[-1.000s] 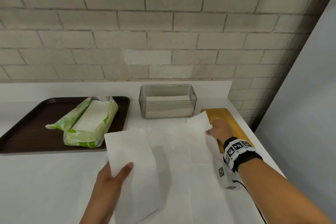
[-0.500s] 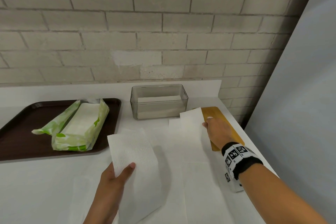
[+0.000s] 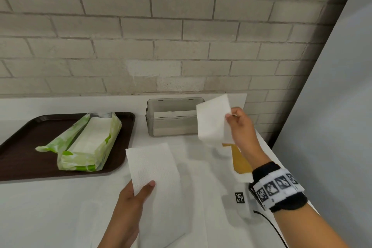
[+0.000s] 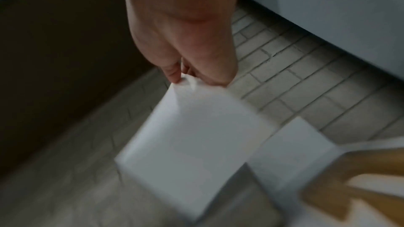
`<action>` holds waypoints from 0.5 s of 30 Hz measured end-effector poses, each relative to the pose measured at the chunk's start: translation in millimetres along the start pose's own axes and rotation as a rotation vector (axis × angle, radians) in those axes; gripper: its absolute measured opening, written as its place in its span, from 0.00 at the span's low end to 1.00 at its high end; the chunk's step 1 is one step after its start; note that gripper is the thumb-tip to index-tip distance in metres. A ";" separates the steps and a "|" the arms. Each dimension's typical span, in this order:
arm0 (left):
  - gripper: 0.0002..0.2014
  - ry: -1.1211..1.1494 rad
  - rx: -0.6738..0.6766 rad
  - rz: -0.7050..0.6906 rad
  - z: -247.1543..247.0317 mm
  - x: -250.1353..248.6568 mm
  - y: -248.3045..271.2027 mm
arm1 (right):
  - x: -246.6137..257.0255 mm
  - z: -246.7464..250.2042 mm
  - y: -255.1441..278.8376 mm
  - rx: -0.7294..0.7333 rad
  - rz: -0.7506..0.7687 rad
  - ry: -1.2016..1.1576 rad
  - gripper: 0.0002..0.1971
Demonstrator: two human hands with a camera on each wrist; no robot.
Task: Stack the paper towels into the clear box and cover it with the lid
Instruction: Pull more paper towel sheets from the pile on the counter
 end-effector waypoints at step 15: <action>0.28 0.117 0.168 0.025 -29.6 -16.7 1.3 | -25.9 -86.3 91.6 0.213 -0.063 0.397 0.10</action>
Point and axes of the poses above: each hand's wrist, its own y-axis away from the middle knuckle, its own z-axis out of the back of the hand, x = y × z, the point moved 3 cm from there along -y, towards the middle knuckle, and after that the axes turned 15 degrees about -y, right-handed, at the moved point
